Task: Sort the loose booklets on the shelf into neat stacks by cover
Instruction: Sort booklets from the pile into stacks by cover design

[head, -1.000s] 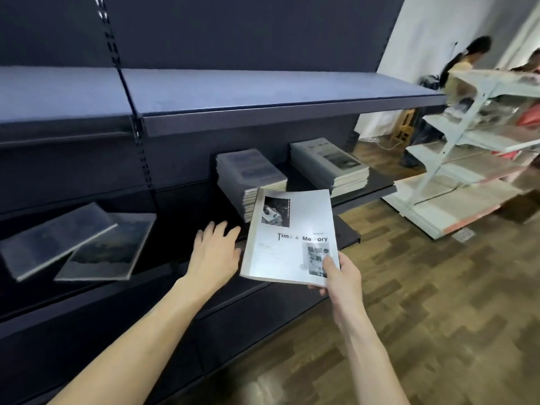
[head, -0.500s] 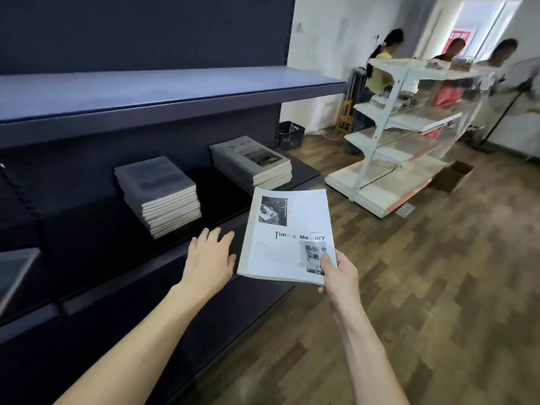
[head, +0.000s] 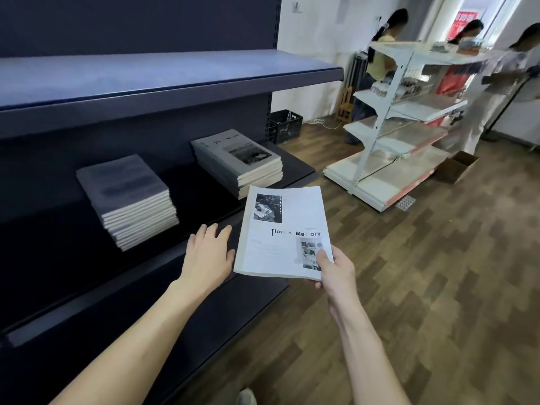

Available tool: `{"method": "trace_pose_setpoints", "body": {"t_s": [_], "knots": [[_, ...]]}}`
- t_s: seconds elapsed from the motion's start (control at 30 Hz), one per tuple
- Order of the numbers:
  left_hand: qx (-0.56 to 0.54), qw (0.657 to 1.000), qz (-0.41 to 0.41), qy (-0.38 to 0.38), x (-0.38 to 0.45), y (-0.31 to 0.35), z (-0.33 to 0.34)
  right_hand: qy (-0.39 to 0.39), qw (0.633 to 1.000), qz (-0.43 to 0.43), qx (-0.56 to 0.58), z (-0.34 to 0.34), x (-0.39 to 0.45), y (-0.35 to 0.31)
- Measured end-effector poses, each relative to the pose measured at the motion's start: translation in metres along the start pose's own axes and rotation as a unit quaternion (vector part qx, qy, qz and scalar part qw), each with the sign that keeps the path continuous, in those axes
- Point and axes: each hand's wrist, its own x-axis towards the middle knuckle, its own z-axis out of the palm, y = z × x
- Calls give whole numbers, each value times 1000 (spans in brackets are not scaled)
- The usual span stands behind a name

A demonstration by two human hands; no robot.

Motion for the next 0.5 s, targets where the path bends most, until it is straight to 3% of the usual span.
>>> {"method": "trace_pose_setpoints", "body": {"t_s": [0.5], "knots": [[-43, 994, -93, -24, 134, -13, 2, -74, 997, 3, -36, 64, 156, -44]]}}
